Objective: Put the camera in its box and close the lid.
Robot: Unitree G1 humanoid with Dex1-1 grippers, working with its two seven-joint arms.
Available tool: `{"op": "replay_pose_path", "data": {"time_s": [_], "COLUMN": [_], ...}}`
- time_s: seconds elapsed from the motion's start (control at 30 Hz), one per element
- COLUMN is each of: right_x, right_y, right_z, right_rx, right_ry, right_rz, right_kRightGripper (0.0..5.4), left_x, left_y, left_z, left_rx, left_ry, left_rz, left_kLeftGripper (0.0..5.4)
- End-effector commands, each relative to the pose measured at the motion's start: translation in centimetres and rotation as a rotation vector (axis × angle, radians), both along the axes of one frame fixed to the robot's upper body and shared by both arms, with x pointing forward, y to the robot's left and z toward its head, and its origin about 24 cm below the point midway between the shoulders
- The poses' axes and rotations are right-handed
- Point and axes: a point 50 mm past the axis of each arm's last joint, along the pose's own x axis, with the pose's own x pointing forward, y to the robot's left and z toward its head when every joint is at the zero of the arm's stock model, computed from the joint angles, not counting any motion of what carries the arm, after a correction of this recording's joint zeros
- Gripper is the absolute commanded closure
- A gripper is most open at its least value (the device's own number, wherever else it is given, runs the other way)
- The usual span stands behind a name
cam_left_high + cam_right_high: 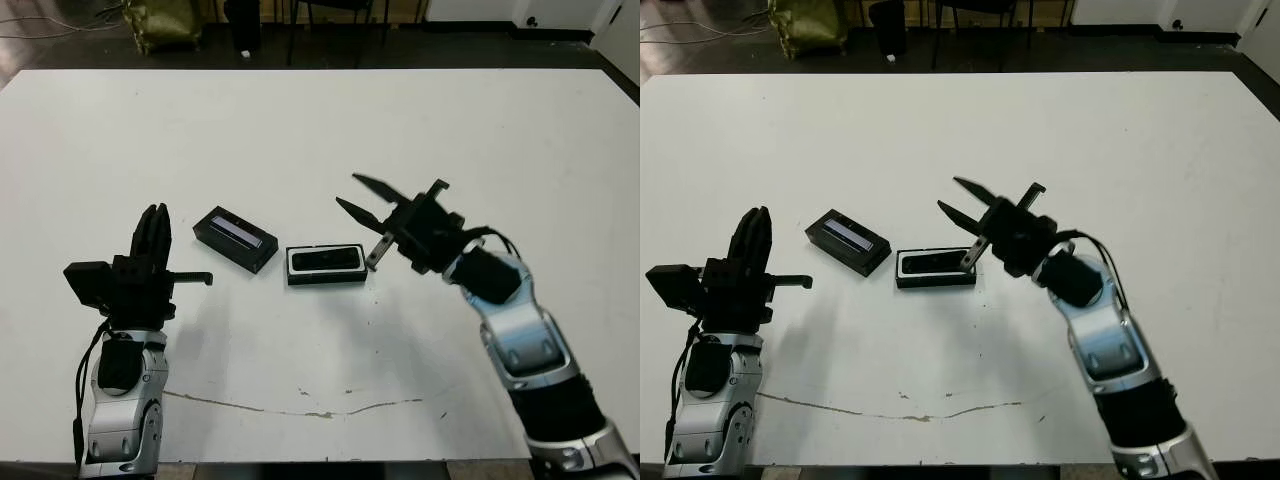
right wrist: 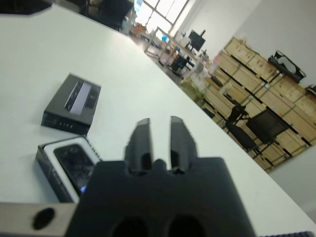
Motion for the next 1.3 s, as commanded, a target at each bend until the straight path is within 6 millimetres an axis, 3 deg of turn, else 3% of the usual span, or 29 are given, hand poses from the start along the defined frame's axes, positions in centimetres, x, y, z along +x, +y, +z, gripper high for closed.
{"op": "replay_pose_path", "data": {"time_s": [0.03, 0.53, 1.3], "right_x": [-0.3, 0.4, -0.4], "right_y": [0.2, -0.2, -2.0], "right_z": [-1.7, -4.7, -5.4], "right_rx": [-0.021, -0.036, -0.074], "right_ry": [0.062, 0.284, 0.386], "right_rz": [-0.022, -0.088, -0.022], "right_kRightGripper": [5.39, 5.39, 5.39], "left_x": [-0.2, -0.2, -0.3], "left_y": [0.2, 0.2, 0.3], "left_z": [-0.7, -1.0, -1.0], "left_rx": [-0.002, 0.000, 0.006], "left_ry": [0.040, 0.032, 0.036], "left_rz": [0.001, 0.003, 0.008], "left_kLeftGripper": [5.40, 5.40, 5.40]}}
